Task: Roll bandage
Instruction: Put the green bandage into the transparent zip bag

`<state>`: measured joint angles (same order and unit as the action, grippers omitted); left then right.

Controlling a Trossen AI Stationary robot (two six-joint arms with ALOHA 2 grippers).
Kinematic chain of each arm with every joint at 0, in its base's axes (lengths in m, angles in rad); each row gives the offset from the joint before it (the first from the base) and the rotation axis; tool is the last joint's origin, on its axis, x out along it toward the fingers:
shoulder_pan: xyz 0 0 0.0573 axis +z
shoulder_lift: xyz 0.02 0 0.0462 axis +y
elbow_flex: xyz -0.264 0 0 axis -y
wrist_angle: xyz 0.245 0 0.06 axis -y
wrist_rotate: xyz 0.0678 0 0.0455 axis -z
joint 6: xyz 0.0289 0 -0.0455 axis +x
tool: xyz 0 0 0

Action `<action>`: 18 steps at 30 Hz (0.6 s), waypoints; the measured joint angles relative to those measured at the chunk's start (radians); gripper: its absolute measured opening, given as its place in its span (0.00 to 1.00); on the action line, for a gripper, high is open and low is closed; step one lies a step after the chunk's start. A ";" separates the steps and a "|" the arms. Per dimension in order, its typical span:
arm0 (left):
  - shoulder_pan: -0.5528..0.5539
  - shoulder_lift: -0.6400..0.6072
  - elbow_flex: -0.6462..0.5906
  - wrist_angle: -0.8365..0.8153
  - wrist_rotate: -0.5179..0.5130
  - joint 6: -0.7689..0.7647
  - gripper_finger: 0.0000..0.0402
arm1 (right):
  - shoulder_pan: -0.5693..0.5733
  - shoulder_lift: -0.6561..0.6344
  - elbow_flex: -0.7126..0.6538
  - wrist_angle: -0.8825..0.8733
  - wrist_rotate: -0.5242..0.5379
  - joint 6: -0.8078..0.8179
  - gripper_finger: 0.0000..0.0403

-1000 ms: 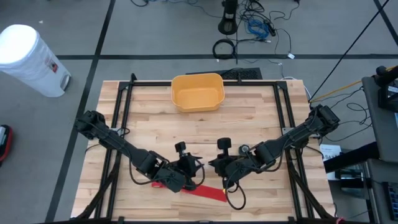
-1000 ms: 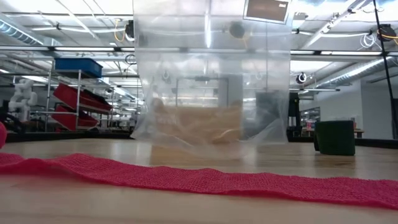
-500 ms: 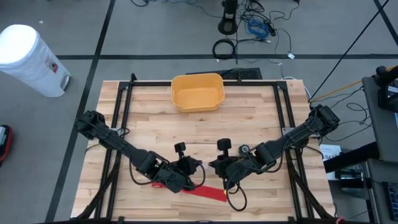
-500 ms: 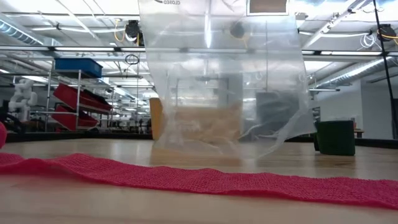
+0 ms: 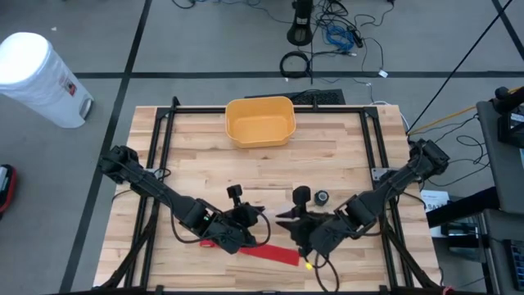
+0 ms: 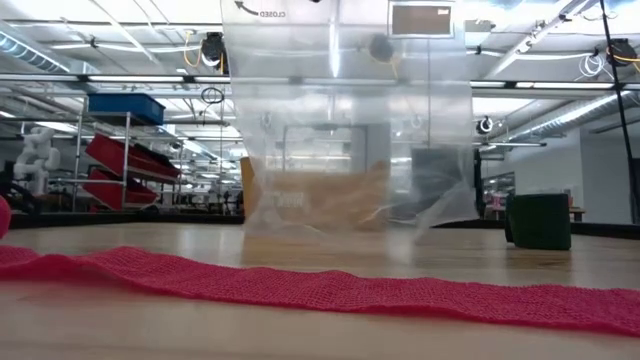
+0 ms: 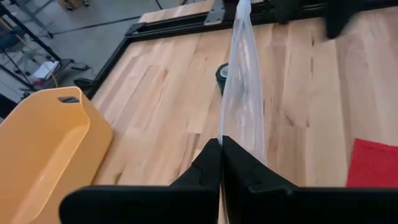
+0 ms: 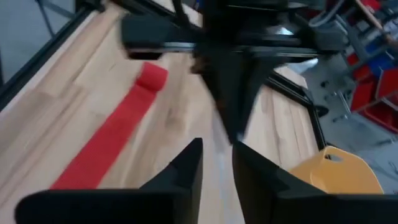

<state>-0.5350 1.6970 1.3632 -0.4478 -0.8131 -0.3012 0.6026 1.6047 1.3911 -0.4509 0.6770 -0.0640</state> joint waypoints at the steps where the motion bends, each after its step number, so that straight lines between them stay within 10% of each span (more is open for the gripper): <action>1: 0.001 0.000 0.000 -0.002 -0.002 0.000 0.00 | 0.005 0.000 0.000 -0.003 0.000 -0.005 0.19; 18: 0.005 0.000 0.000 0.005 0.000 -0.008 0.00 | -0.027 0.097 -0.002 -0.046 0.140 -0.057 0.27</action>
<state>-0.5304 1.6966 1.3632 -0.4427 -0.8134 -0.3087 0.5761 1.7012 1.3895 -0.4969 0.8169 -0.1212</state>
